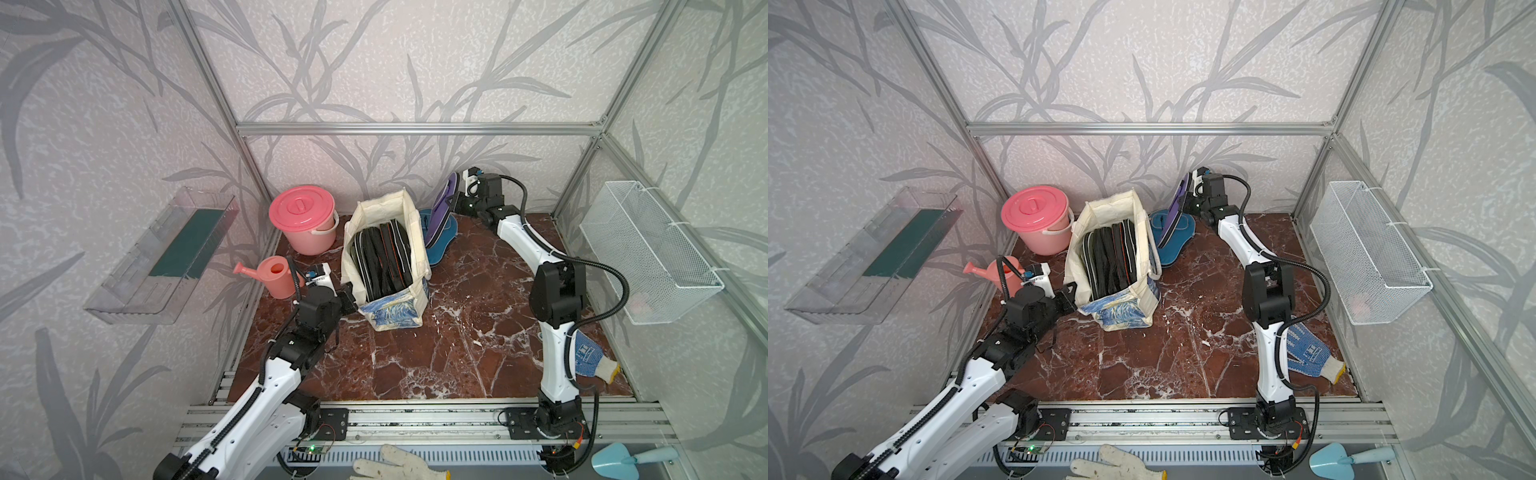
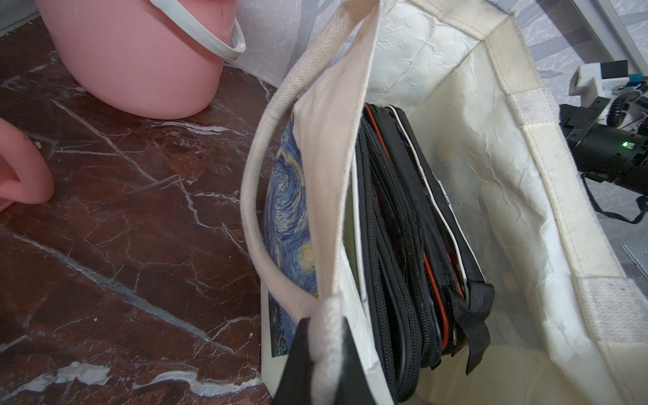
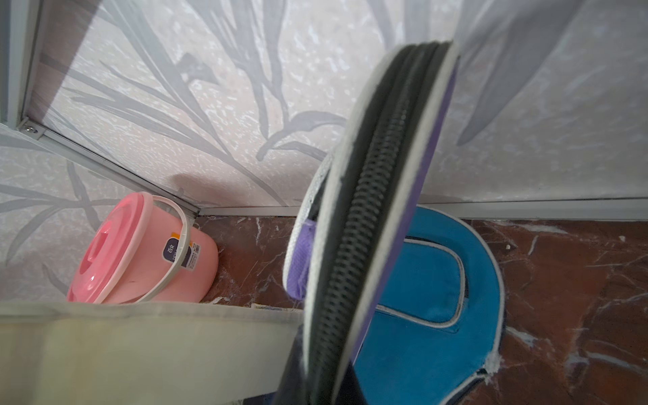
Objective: Remove the ping pong set from the canvas bag
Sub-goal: Place the ping pong set at the ping pong set.
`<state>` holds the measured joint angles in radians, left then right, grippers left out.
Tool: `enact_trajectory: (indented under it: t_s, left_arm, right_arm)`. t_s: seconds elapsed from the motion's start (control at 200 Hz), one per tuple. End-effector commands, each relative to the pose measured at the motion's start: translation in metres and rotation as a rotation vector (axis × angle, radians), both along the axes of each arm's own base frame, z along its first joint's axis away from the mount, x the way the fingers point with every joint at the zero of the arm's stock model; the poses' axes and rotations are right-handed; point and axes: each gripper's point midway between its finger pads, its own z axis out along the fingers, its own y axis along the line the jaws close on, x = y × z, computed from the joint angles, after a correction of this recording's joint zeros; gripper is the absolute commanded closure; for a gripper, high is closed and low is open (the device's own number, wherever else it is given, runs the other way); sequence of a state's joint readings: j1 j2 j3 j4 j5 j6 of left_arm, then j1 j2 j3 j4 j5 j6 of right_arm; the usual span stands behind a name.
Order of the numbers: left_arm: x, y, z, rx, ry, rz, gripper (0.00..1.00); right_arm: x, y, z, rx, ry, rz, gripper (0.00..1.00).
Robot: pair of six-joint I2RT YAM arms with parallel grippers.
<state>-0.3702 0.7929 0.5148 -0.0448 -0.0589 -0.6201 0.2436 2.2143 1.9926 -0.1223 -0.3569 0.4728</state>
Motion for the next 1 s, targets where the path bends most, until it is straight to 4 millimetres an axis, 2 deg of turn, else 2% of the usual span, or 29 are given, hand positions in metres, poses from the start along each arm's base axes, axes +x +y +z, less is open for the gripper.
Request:
enact_trajectory:
  t_s: [0.0, 0.255, 0.38, 0.54, 0.775, 0.995]
  left_arm:
    - [-0.002, -0.002, -0.005, 0.017, 0.026, -0.019, 1.0]
    - [0.003, -0.007, -0.005, 0.012, 0.025, -0.034, 1.0]
    - [0.002, -0.007, -0.005, 0.014, 0.026, -0.032, 1.0]
    - [0.001, -0.007, -0.006, 0.014, 0.025, -0.033, 1.0]
    - [0.001, -0.008, -0.005, 0.008, 0.02, -0.039, 1.0]
    - [0.001, -0.008, -0.004, 0.007, 0.013, -0.038, 1.0]
  right_arm:
    - [0.015, 0.006, 0.032, 0.072, -0.146, 0.034, 1.0]
    - [0.035, -0.001, -0.001, 0.089, -0.106, 0.033, 1.0]
    - [0.038, -0.009, -0.021, 0.097, -0.064, 0.022, 1.0]
    - [0.033, -0.024, -0.043, 0.105, -0.012, -0.002, 1.0]
    - [0.023, -0.057, -0.078, 0.13, 0.089, -0.052, 1.0]
    - [0.012, -0.075, -0.113, 0.091, 0.187, -0.093, 1.0]
